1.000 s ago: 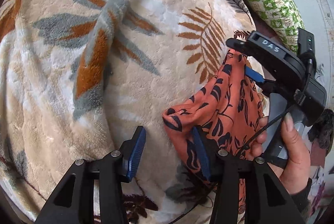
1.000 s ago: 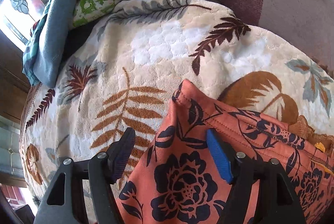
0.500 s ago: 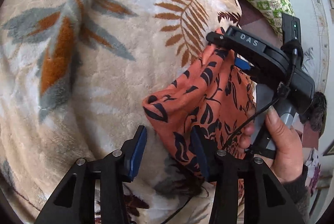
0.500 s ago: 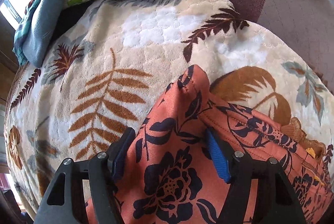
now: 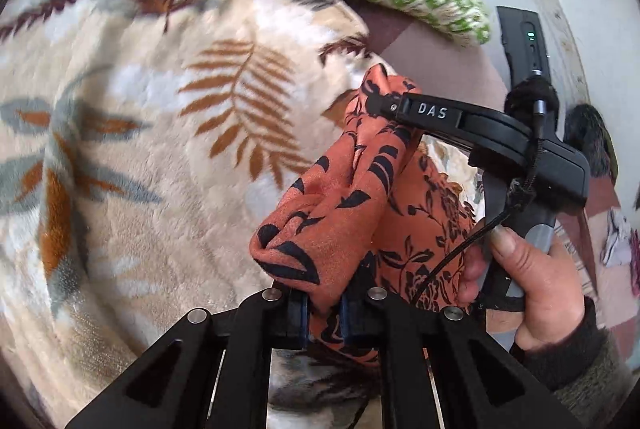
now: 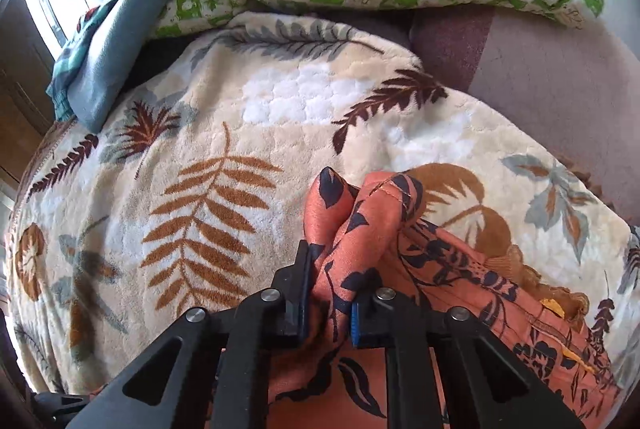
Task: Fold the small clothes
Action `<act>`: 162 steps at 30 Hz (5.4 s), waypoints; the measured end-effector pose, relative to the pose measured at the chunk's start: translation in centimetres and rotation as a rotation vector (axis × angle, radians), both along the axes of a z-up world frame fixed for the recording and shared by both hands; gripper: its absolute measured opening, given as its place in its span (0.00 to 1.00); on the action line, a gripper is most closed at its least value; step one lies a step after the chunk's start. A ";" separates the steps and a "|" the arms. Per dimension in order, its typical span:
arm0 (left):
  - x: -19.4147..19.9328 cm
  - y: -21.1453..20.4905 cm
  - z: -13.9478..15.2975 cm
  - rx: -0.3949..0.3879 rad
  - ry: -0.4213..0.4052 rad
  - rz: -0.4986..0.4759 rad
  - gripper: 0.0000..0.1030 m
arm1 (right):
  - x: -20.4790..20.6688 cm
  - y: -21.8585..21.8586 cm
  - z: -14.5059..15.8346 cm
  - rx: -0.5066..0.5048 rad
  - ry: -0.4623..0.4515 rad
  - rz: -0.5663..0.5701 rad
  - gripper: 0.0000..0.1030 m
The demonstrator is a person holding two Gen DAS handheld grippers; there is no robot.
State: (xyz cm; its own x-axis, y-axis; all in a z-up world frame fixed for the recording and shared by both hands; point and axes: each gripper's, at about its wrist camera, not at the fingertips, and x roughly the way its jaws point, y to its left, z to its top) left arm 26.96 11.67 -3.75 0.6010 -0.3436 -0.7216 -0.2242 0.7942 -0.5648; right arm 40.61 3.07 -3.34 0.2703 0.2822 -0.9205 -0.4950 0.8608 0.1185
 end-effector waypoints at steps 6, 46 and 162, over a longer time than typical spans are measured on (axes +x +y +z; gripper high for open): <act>-2.7 -6.9 4.1 0.240 -0.132 -0.122 0.09 | -1.2 -7.9 3.4 0.163 -0.014 -0.157 0.13; 16.4 -24.3 10.5 0.427 0.458 -0.451 0.42 | -16.2 -25.1 -4.0 0.799 0.152 -0.464 0.41; 12.4 -25.7 4.1 0.253 0.205 -0.438 0.41 | -12.8 -44.9 -0.8 0.591 0.020 -0.737 0.40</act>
State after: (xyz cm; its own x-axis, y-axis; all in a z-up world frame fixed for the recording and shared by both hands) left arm 39.35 -14.01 0.32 0.2792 -0.3305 -0.9016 0.0726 0.9435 -0.3234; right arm 27.77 -41.81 -4.09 0.5521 0.4691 -0.6893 0.1567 0.7537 0.6383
